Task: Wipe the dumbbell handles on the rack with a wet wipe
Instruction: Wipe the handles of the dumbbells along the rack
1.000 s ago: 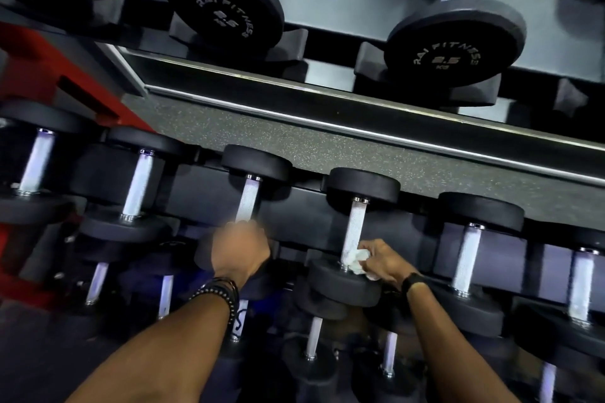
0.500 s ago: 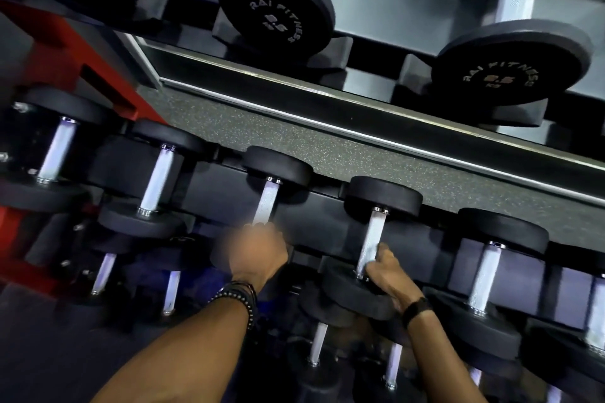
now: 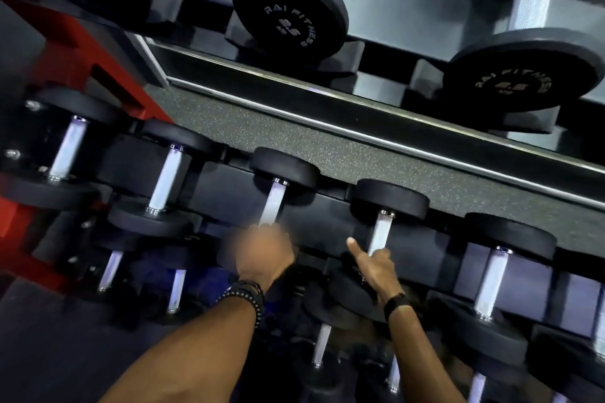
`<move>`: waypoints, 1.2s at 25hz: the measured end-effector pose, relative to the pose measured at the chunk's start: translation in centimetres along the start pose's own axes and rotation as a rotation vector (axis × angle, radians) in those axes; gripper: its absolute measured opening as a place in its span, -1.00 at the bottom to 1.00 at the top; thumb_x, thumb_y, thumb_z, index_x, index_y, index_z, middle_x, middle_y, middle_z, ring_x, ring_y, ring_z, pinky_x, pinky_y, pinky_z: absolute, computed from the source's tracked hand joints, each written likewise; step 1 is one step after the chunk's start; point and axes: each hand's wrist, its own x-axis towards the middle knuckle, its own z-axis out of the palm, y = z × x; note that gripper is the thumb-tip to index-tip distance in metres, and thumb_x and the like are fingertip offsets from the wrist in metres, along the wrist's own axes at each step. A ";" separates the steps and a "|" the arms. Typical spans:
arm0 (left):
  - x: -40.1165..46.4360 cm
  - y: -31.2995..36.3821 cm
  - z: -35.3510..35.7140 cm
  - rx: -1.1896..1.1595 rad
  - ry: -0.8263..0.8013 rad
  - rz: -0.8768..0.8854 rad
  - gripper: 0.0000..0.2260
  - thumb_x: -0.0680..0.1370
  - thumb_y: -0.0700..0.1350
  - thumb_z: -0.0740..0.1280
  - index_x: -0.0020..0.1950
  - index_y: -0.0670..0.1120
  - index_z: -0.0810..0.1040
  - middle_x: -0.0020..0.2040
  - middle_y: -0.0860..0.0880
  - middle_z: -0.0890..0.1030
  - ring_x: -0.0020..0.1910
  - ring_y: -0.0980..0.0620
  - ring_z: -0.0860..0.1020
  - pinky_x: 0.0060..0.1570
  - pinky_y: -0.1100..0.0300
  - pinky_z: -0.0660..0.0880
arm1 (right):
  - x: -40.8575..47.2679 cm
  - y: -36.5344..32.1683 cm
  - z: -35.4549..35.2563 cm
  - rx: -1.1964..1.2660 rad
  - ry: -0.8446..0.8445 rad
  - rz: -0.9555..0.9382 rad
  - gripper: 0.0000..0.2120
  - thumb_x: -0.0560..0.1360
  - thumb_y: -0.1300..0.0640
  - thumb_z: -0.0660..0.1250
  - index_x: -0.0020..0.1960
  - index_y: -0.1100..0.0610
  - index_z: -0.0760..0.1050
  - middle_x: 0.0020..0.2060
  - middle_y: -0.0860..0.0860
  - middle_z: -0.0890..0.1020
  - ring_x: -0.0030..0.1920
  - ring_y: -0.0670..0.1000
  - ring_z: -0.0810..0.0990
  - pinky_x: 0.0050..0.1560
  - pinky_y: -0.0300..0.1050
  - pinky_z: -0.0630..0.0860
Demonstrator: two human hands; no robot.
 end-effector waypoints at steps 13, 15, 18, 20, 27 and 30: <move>0.0 0.0 -0.4 0.042 -0.035 0.002 -0.65 0.54 0.18 0.21 -0.03 -0.05 0.63 -0.08 -0.03 0.67 -0.05 -0.07 0.60 -0.10 0.08 0.45 | 3.6 0.0 -0.2 0.451 -0.099 0.121 -0.20 0.13 -0.24 0.62 0.08 0.35 0.51 -0.07 0.18 0.67 -0.08 0.20 0.68 -0.09 0.04 0.64; 0.0 0.1 -0.5 0.052 -0.044 0.003 -0.64 0.54 0.19 0.19 -0.02 -0.05 0.62 -0.07 -0.02 0.66 -0.05 -0.06 0.60 -0.10 0.08 0.44 | 3.8 0.1 -0.8 0.533 -0.267 0.101 -0.53 0.19 0.05 0.63 -0.07 0.34 0.60 -0.22 0.18 0.66 -0.26 0.11 0.66 -0.18 -0.07 0.64; 0.0 0.1 -0.6 0.054 -0.057 0.003 -0.64 0.54 0.19 0.19 -0.01 -0.04 0.62 -0.06 -0.02 0.66 -0.03 -0.06 0.59 -0.09 0.08 0.45 | 3.6 0.6 -0.5 0.297 -0.131 -0.016 -0.75 0.24 0.31 0.59 -0.15 0.25 0.59 -0.28 0.17 0.63 -0.33 0.05 0.58 -0.26 -0.11 0.59; 0.0 0.1 -0.7 0.053 -0.064 0.002 -0.64 0.55 0.19 0.18 0.00 -0.04 0.62 -0.05 -0.02 0.66 -0.01 -0.06 0.59 -0.08 0.08 0.45 | 3.3 1.0 -0.5 0.107 -0.027 -0.066 -0.69 0.19 0.31 0.61 -0.14 0.22 0.57 -0.20 0.19 0.67 -0.25 0.08 0.60 -0.23 -0.08 0.58; 0.1 0.1 -0.6 0.027 -0.082 -0.007 -0.65 0.52 0.18 0.24 -0.05 -0.06 0.63 -0.10 -0.03 0.67 -0.06 -0.07 0.60 -0.15 0.08 0.46 | -0.1 3.1 -3.5 -0.023 0.189 -0.320 -0.60 0.19 0.21 0.65 -0.26 0.16 0.40 -0.44 0.00 0.47 -0.42 -0.06 0.41 -0.42 -0.38 0.34; 0.0 0.0 -0.5 0.006 -0.066 -0.001 -0.66 0.51 0.18 0.27 -0.10 -0.07 0.64 -0.14 -0.04 0.67 -0.09 -0.09 0.60 -0.16 0.07 0.46 | -0.4 1.7 -2.8 0.091 0.365 -0.447 -0.67 0.31 0.24 0.57 -0.37 0.18 0.40 -0.50 0.00 0.47 -0.50 -0.16 0.41 -0.42 -0.43 0.32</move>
